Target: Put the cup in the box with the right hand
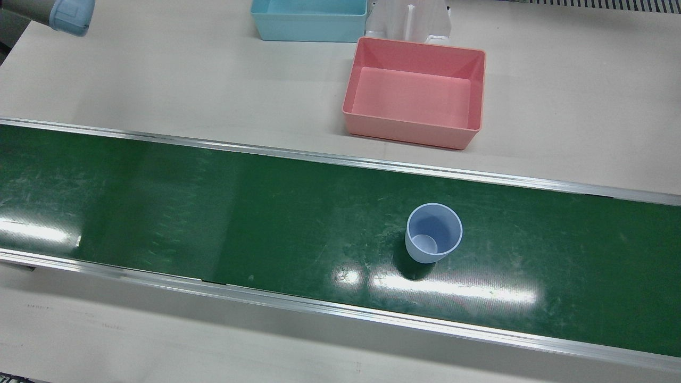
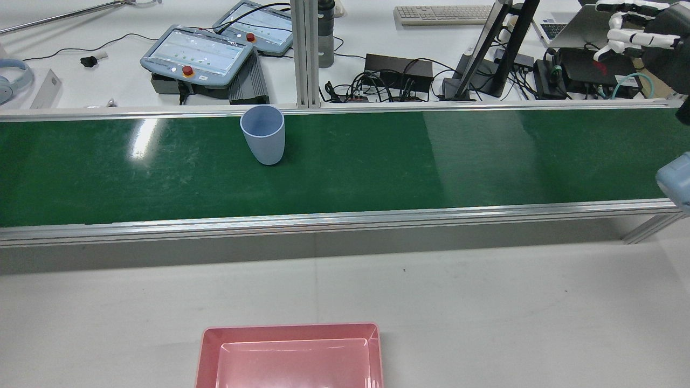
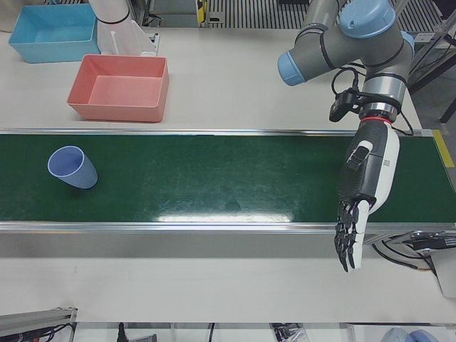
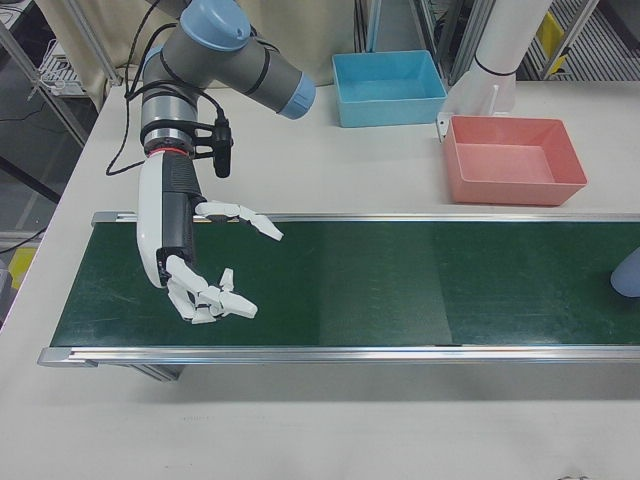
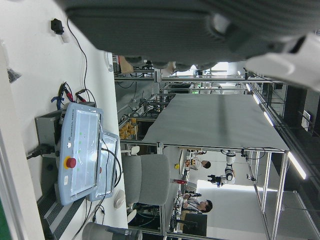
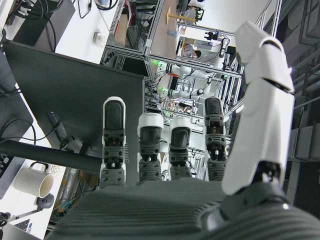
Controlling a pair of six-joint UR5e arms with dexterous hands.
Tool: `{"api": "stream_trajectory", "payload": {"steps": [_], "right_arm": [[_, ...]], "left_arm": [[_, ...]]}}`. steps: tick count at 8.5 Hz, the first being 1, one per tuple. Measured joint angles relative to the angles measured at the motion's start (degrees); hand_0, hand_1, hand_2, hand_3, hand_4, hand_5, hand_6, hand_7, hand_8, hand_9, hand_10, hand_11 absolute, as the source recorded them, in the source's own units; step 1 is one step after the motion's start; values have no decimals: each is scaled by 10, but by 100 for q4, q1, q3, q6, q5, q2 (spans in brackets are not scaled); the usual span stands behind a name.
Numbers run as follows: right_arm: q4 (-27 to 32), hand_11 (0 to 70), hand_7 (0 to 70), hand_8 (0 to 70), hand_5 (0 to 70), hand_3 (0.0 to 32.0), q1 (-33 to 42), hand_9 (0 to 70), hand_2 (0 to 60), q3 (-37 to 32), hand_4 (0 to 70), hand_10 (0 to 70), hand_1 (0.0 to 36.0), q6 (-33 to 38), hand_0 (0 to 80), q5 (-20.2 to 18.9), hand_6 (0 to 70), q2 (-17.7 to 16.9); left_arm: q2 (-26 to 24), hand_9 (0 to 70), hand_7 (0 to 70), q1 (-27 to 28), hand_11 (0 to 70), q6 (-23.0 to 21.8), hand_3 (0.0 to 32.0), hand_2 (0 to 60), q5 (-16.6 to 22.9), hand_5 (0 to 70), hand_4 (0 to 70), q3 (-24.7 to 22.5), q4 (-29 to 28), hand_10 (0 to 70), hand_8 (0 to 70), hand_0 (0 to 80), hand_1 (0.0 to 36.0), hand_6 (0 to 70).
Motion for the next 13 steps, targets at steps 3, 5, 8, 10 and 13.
{"api": "stream_trajectory", "payload": {"steps": [3, 5, 8, 10, 13], "right_arm": [[0, 435, 700, 429, 123, 0, -4, 681, 200, 14, 160, 291, 233, -2, 544, 0, 245, -8], [0, 335, 585, 296, 109, 0, -14, 486, 222, 15, 93, 217, 255, 1, 546, 0, 172, -9], [48, 66, 203, 54, 78, 0, -22, 116, 137, 99, 0, 28, 264, -5, 550, -3, 68, -12], [252, 0, 0, 0, 65, 0, -111, 0, 110, 121, 0, 0, 258, -7, 539, -10, 11, 1], [991, 0, 0, 0, 63, 0, -595, 0, 184, 60, 0, 0, 262, -127, 516, -46, 0, 21]], "left_arm": [[0, 0, 0, -2, 0, 2, 0, 0, 0, 0, 0, 0, 0, 0, 0, 0, 0, 0], [0, 0, 0, -2, 0, 3, 0, 0, 0, 0, 0, 2, -3, 0, 0, 0, 0, 0], [0, 0, 0, 0, 0, 1, 0, 0, 0, 0, 0, 6, 0, 0, 0, 0, 0, 0], [0, 0, 0, 0, 0, 3, 0, 0, 0, 0, 0, 8, 0, 0, 0, 0, 0, 0], [0, 0, 0, 0, 0, 5, 0, 0, 0, 0, 0, 6, 3, 0, 0, 0, 0, 0]]}}
